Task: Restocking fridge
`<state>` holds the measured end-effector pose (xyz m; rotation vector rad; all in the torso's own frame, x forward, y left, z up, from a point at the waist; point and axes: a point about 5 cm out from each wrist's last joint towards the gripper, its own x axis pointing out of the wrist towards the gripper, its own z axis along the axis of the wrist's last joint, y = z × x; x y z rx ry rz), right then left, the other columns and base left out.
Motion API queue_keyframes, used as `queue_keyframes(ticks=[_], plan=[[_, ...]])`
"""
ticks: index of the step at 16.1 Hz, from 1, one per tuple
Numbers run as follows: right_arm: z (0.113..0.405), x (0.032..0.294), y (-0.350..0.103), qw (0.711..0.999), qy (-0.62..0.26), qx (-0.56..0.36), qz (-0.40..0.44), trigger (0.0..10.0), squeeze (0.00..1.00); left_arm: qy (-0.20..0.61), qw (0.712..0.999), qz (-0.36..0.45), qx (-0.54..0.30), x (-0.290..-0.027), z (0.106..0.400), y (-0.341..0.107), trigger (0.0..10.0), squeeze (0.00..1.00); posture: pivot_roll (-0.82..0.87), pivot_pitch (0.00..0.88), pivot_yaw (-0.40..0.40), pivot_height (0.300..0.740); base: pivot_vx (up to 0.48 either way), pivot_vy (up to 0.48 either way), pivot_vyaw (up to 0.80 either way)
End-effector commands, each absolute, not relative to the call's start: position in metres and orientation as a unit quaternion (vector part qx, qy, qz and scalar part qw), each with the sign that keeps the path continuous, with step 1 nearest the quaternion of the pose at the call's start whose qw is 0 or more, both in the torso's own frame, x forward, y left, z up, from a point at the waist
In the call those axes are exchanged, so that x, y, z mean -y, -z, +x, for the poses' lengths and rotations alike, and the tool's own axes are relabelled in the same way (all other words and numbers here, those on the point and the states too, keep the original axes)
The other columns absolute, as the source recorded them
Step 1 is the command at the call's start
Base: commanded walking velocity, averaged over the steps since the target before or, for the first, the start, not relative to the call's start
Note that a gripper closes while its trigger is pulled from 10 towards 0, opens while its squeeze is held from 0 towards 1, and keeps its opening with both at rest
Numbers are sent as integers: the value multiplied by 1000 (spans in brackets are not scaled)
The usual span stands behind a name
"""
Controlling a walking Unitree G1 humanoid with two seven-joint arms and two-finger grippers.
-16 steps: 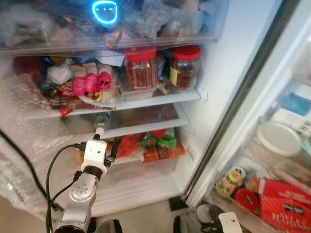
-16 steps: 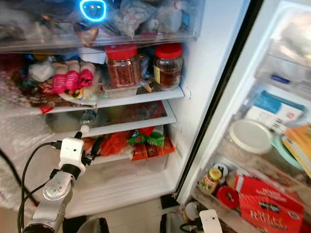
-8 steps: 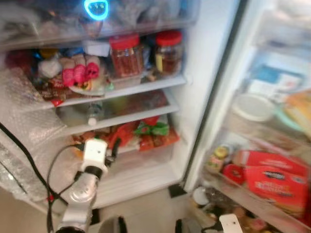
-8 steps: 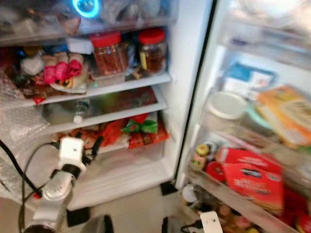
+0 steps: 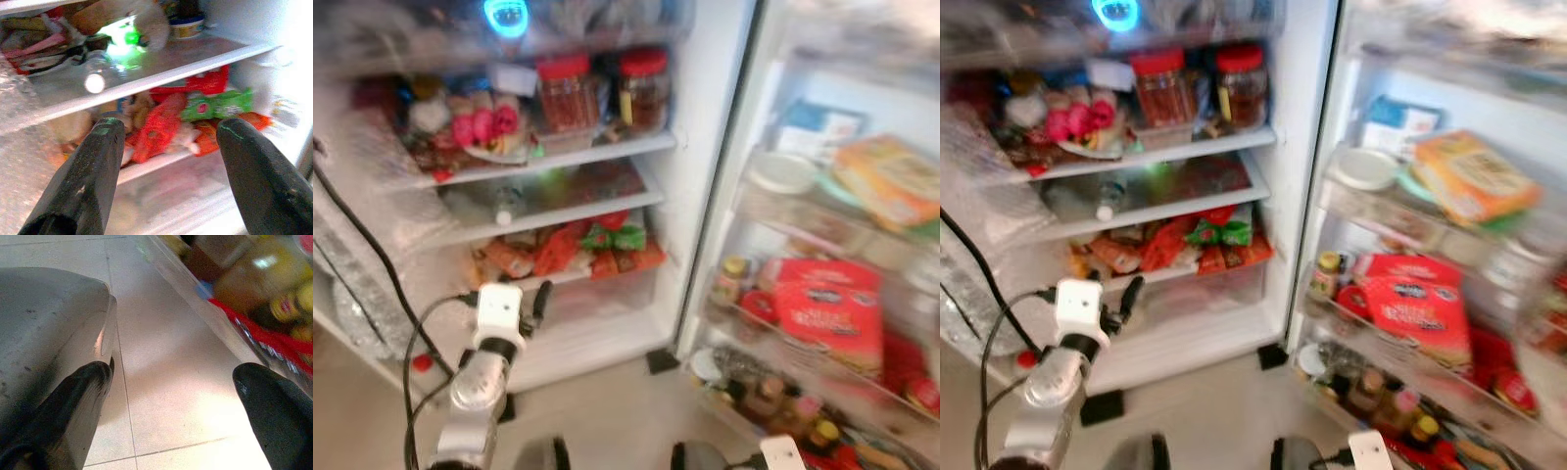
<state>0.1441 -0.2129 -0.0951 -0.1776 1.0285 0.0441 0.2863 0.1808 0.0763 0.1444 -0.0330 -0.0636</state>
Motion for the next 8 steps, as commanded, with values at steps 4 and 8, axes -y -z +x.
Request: queue_keyframes(ticks=[4, 8], plan=[[140, 192, 100, 862, -53, -500, -68, 10000, 0, -42, 993, 66, -88, -222, 284, -46, 10000, 0, -97, 0, 5, 634, -71, 0, 0], [141, 192, 100, 863, -51, -499, -67, 10000, 0, -48, 970, 88, -222, -247, 269, -5, 10000, 0, -95, 0, 4, 634, 0, 0, 0]])
